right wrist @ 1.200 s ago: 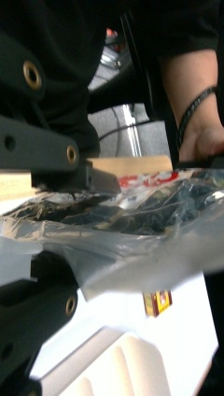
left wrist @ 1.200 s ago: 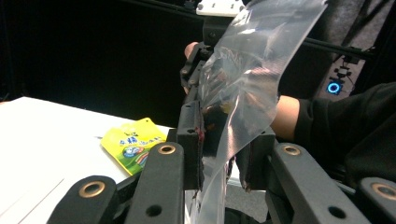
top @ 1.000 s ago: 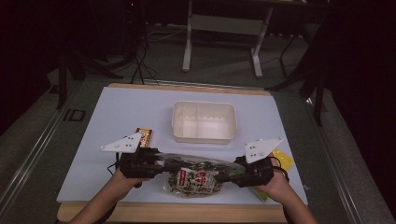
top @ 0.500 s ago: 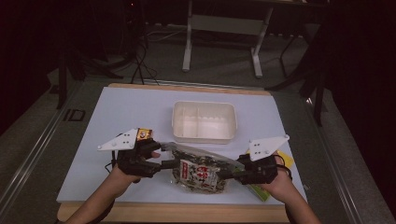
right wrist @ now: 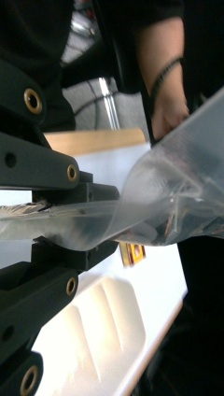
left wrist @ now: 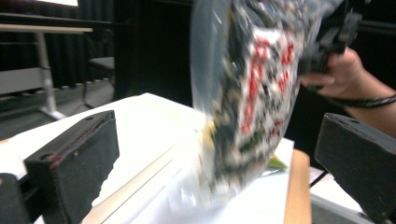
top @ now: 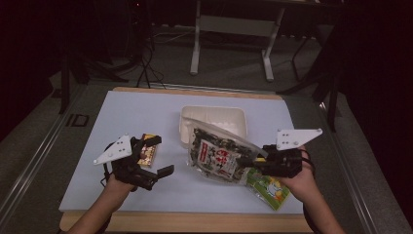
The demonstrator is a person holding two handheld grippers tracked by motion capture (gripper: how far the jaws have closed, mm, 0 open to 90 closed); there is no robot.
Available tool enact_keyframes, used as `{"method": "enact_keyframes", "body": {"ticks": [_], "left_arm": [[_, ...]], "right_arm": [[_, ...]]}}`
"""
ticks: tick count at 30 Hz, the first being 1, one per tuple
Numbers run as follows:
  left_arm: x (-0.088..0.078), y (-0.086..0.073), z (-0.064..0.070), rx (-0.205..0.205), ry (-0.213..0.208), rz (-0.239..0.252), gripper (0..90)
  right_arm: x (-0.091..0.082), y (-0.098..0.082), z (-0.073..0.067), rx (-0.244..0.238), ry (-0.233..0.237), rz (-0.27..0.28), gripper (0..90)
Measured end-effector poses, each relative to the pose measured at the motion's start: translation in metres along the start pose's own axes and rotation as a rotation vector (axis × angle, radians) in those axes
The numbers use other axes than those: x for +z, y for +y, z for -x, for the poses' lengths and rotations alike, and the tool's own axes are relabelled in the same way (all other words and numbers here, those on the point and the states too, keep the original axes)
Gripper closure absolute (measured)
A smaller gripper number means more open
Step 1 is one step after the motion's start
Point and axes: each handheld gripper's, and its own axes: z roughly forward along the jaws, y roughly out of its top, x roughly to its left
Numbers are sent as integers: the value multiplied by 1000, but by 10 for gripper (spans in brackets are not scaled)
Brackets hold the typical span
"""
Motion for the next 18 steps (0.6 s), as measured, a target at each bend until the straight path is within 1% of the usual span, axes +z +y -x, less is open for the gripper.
{"method": "enact_keyframes", "body": {"ticks": [1,2,3,4,5,9,11,14,18], "left_arm": [[0,0,0,0,0,0,1],[-2,-4,3,10,23,-4,1],[-3,-6,4,15,32,-18,1],[-4,-8,5,20,43,-25,1],[-4,-10,5,22,44,-28,1],[-5,-20,6,16,59,-37,2],[-5,-26,6,5,69,-41,2],[-5,-35,6,-2,84,-51,2],[-5,-46,5,1,119,-56,2]], "right_arm": [[0,0,0,0,0,0,769],[-2,2,2,1,-18,4,769],[-6,5,6,3,-49,16,769],[-7,7,9,8,-63,20,769],[-9,9,11,8,-81,27,769],[-13,15,23,22,-157,49,769],[-15,18,30,31,-192,60,769],[-16,21,42,54,-236,82,769],[-13,24,54,72,-292,90,769]]}}
